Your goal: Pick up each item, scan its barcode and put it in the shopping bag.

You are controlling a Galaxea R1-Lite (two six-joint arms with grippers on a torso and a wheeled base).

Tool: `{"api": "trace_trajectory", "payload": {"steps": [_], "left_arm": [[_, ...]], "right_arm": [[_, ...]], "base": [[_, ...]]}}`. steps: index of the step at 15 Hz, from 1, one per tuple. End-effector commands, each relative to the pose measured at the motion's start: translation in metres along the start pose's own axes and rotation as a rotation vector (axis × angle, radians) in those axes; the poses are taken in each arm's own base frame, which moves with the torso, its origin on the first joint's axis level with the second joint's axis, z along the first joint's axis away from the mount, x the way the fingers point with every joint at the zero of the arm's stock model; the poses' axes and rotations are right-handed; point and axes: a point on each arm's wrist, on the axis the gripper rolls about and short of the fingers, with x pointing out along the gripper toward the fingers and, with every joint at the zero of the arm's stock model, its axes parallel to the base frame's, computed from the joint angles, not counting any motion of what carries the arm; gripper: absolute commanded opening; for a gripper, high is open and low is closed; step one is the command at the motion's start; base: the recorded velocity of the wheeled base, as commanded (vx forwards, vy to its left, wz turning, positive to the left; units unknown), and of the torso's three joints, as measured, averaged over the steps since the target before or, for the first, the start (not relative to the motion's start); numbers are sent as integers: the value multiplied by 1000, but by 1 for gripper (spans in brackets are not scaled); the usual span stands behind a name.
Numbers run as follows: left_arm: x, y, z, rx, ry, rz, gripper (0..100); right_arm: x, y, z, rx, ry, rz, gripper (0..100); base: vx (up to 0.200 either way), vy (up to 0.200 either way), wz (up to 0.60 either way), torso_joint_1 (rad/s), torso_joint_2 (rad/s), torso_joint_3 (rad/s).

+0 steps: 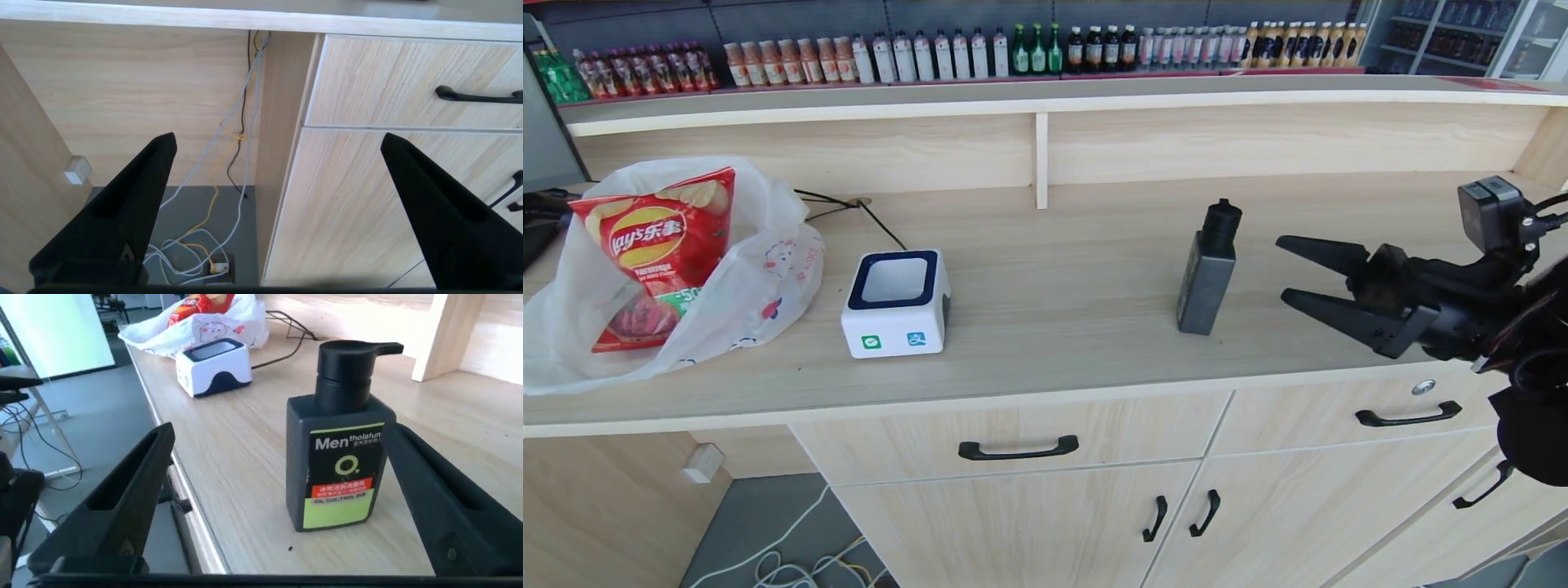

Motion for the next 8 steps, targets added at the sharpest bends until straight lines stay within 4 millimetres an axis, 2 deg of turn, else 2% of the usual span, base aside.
{"api": "trace_trajectory", "payload": {"steps": [1, 2, 4, 6, 7, 8], "left_arm": [[0, 0, 0, 0, 0, -1, 100], [0, 0, 0, 0, 0, 1, 100], [0, 0, 0, 0, 0, -1, 100], [0, 0, 0, 0, 0, 1, 100], [0, 0, 0, 0, 0, 1, 100], [0, 0, 0, 0, 0, -1, 100]], "right_arm": [[-19, 44, 20, -20, -28, -76, 100], [-21, 52, 22, -62, -42, -124, 100], [-13, 57, 18, -140, -75, -275, 100], [4, 89, 13, -109, -113, -393, 100], [7, 94, 13, -111, -121, -417, 100], [15, 100, 8, -144, -82, -592, 100]], "base": [[0, 0, 0, 0, 0, 0], [0, 0, 0, 0, 0, 0], [0, 0, 0, 0, 0, 0], [0, 0, 0, 0, 0, 0], [0, 0, 0, 0, 0, 0], [0, 0, 0, 0, 0, 0]]}}
